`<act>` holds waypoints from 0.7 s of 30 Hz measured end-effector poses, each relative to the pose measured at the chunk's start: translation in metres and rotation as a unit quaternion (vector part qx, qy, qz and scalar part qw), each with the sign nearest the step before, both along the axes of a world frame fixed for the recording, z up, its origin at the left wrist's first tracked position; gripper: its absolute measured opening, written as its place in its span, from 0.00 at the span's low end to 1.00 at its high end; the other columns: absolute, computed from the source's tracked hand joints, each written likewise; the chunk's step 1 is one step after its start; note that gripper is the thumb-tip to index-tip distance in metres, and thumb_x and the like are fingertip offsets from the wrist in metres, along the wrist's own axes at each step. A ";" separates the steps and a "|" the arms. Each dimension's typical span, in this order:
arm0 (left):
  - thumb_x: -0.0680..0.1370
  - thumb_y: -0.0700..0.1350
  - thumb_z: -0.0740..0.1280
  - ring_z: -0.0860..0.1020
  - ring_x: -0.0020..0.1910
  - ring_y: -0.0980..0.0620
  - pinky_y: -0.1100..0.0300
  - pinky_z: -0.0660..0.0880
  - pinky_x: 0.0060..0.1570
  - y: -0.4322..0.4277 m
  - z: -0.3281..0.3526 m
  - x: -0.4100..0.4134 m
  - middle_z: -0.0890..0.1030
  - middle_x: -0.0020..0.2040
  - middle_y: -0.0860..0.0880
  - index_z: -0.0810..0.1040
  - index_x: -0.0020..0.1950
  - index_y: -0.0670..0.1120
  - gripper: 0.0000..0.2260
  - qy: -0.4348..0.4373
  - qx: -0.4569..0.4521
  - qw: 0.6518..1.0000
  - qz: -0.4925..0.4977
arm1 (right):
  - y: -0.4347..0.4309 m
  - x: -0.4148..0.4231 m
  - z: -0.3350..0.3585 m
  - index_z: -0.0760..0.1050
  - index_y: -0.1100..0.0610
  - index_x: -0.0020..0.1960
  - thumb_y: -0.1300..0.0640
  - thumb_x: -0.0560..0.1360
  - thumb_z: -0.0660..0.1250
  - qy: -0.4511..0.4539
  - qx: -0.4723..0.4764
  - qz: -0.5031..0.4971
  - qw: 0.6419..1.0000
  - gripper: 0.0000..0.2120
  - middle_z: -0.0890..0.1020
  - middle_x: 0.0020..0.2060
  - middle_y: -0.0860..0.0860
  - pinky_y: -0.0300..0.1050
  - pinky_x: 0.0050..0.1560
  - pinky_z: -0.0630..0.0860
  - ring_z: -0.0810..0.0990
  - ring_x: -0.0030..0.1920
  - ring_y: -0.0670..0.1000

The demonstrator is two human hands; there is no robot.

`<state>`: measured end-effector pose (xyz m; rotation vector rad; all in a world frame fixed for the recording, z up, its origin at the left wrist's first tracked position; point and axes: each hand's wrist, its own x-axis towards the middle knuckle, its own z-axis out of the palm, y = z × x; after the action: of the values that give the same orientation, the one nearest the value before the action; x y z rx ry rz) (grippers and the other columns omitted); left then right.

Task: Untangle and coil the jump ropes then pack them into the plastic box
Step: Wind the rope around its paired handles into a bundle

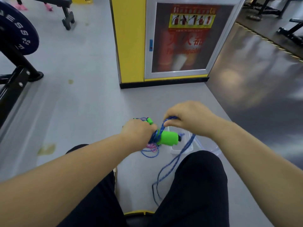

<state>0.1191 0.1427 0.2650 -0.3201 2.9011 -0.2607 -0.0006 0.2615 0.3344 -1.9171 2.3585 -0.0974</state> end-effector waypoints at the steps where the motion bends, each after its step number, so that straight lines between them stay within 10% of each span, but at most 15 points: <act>1: 0.76 0.40 0.60 0.78 0.53 0.44 0.56 0.67 0.40 0.004 0.002 0.001 0.79 0.54 0.47 0.69 0.61 0.49 0.14 0.000 0.003 1.000 -0.030 | -0.001 -0.008 0.002 0.81 0.48 0.52 0.47 0.74 0.67 -0.054 -0.021 -0.002 0.998 0.10 0.82 0.45 0.43 0.42 0.44 0.70 0.77 0.46 0.43; 5: 0.76 0.48 0.63 0.77 0.53 0.46 0.57 0.67 0.41 0.006 0.020 0.005 0.79 0.54 0.51 0.69 0.62 0.52 0.15 0.059 0.080 0.994 -0.049 | 0.002 -0.033 -0.016 0.83 0.54 0.48 0.58 0.71 0.71 -0.313 -0.043 -0.080 0.945 0.06 0.80 0.34 0.35 0.25 0.43 0.69 0.77 0.39 0.31; 9: 0.74 0.50 0.67 0.78 0.52 0.46 0.57 0.71 0.44 0.002 0.031 0.012 0.80 0.55 0.52 0.66 0.67 0.55 0.23 0.116 0.238 0.964 0.016 | 0.023 -0.025 -0.046 0.74 0.60 0.58 0.68 0.76 0.63 -0.416 -0.015 -0.194 0.888 0.12 0.77 0.41 0.47 0.26 0.34 0.70 0.74 0.28 0.28; 15: 0.71 0.46 0.73 0.78 0.54 0.46 0.55 0.74 0.52 -0.013 0.032 0.013 0.81 0.55 0.49 0.70 0.68 0.52 0.26 0.197 0.417 0.880 0.111 | 0.017 0.013 -0.092 0.79 0.50 0.38 0.57 0.82 0.54 -0.514 -0.042 -0.234 0.824 0.20 0.67 0.23 0.46 0.33 0.24 0.61 0.62 0.20 0.42; 18: 0.71 0.42 0.74 0.77 0.49 0.52 0.64 0.71 0.45 -0.025 0.045 0.012 0.80 0.51 0.51 0.73 0.65 0.51 0.24 0.220 0.460 0.842 0.174 | 0.020 0.014 -0.101 0.78 0.56 0.55 0.52 0.82 0.52 -0.503 -0.021 -0.240 0.830 0.17 0.76 0.31 0.49 0.33 0.35 0.70 0.70 0.27 0.43; 21: 0.70 0.40 0.74 0.78 0.43 0.52 0.60 0.76 0.42 -0.033 0.065 0.009 0.81 0.44 0.51 0.76 0.58 0.53 0.19 0.215 0.500 0.818 0.187 | 0.018 0.012 -0.098 0.71 0.50 0.64 0.57 0.79 0.59 -0.545 -0.055 -0.228 0.805 0.14 0.79 0.57 0.47 0.39 0.64 0.69 0.76 0.56 0.43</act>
<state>0.1285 0.1096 0.3296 -0.7786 2.7738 1.5080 0.0116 0.2796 0.2366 -0.7915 1.8481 -1.0605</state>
